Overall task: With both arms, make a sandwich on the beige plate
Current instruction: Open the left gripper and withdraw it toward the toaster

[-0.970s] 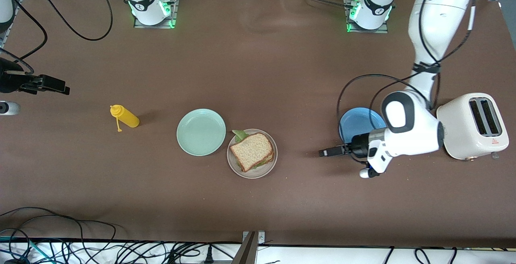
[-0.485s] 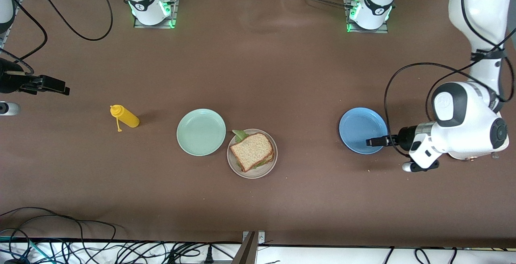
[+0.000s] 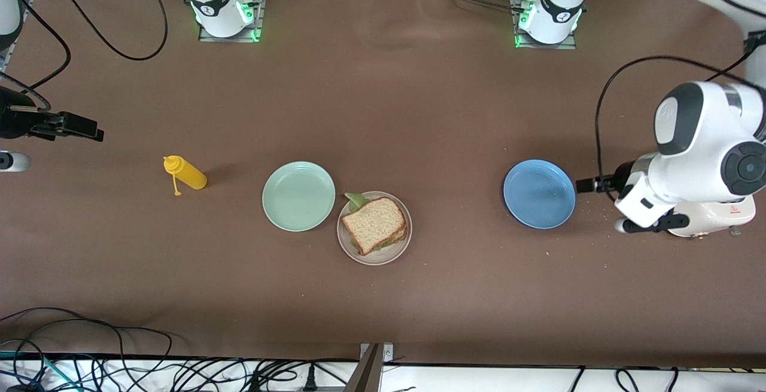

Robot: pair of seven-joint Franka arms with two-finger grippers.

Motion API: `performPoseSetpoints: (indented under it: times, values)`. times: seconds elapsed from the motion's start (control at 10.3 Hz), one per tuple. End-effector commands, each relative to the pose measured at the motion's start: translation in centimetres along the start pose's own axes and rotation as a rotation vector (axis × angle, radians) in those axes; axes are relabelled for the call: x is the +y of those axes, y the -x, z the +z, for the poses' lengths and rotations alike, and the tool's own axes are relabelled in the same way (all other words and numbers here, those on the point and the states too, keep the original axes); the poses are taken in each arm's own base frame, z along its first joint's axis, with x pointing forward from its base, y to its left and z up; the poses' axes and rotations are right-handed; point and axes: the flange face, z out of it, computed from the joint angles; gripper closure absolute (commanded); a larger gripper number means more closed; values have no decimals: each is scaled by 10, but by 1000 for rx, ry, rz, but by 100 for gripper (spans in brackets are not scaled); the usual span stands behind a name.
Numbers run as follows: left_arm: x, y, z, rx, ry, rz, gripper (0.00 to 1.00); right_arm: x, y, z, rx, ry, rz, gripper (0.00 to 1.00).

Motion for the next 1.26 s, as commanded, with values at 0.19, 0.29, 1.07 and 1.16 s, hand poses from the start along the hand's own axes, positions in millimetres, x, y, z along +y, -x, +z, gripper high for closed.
performPoseSetpoints:
  times: [0.19,0.29,1.07,1.16]
  values:
    - [-28,57,-55,-5,-71,-49,0,0,2,-1,4,1,14,0]
    - [-37,74,-66,17,-67,-60,0,1,2,-2,3,2,16,0]
    - [-32,161,-151,183,-5,-43,0,2,2,-1,3,13,14,0]
    - [-34,165,-155,174,39,-46,0,2,2,-2,4,13,14,0]
